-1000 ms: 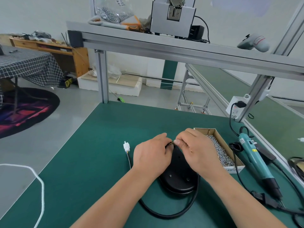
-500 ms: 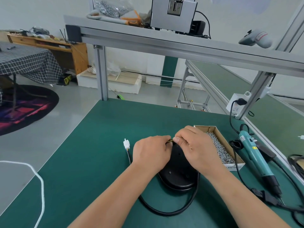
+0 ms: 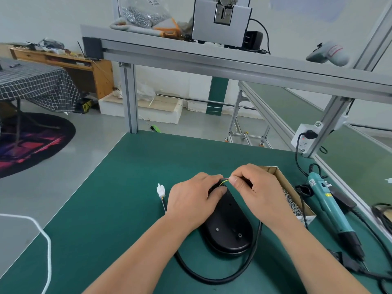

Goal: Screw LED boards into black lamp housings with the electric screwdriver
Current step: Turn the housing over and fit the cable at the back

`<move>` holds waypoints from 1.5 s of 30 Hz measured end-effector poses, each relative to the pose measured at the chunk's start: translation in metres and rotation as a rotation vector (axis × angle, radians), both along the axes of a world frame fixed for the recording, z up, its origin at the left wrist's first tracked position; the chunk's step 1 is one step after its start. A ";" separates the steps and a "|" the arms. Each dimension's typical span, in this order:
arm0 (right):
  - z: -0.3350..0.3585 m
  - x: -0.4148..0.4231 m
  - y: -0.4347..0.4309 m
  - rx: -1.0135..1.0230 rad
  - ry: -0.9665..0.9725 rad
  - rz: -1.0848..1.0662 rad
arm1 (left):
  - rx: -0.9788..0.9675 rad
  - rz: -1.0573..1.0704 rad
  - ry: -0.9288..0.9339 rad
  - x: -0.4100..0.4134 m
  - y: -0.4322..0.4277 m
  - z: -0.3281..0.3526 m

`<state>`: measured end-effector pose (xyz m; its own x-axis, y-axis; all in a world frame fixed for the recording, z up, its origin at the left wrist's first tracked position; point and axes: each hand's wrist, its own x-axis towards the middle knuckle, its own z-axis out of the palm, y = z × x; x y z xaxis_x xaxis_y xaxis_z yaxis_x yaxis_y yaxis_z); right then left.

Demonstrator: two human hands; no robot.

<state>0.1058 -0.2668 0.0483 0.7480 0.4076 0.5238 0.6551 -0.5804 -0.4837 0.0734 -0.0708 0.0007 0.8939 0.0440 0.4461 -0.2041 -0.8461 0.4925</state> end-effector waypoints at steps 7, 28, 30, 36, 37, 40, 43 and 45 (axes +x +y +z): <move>-0.001 -0.005 0.010 -0.056 -0.030 0.018 | -0.145 -0.020 0.021 0.000 -0.002 0.001; -0.002 -0.011 0.012 0.085 0.034 0.015 | 0.205 0.128 0.166 0.001 -0.012 0.006; -0.001 -0.010 0.010 0.092 0.022 0.010 | 0.219 0.128 0.167 0.002 -0.012 0.007; -0.003 0.001 -0.005 0.014 0.010 -0.068 | 0.206 0.098 0.160 0.000 -0.009 0.009; -0.003 0.002 -0.008 -0.016 0.018 -0.096 | 0.196 0.093 0.164 0.000 -0.008 0.009; -0.004 0.008 -0.016 -0.164 0.062 -0.170 | 0.171 0.124 0.202 -0.003 -0.004 0.015; -0.004 0.009 -0.013 -0.315 0.075 -0.216 | 0.144 0.205 0.283 -0.007 0.012 0.016; -0.001 0.006 -0.006 -0.346 -0.078 -0.228 | 0.121 0.242 0.335 -0.010 0.025 0.016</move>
